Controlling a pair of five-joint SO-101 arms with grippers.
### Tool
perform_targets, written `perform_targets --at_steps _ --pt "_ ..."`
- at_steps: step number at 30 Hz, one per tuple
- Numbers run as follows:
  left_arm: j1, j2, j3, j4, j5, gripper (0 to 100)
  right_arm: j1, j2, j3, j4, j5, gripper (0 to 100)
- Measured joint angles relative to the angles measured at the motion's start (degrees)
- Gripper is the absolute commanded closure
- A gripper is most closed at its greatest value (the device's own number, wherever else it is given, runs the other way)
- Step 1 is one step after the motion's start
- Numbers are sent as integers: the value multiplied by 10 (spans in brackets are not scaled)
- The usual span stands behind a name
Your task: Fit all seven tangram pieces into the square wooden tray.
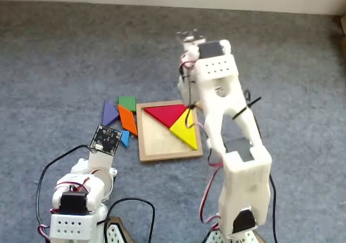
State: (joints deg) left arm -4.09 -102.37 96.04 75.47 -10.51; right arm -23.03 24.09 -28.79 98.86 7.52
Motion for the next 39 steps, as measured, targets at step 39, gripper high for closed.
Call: perform_targets --at_steps 39 --pt "0 0 0 0 0 954 -130 -151 310 -158 -431 857"
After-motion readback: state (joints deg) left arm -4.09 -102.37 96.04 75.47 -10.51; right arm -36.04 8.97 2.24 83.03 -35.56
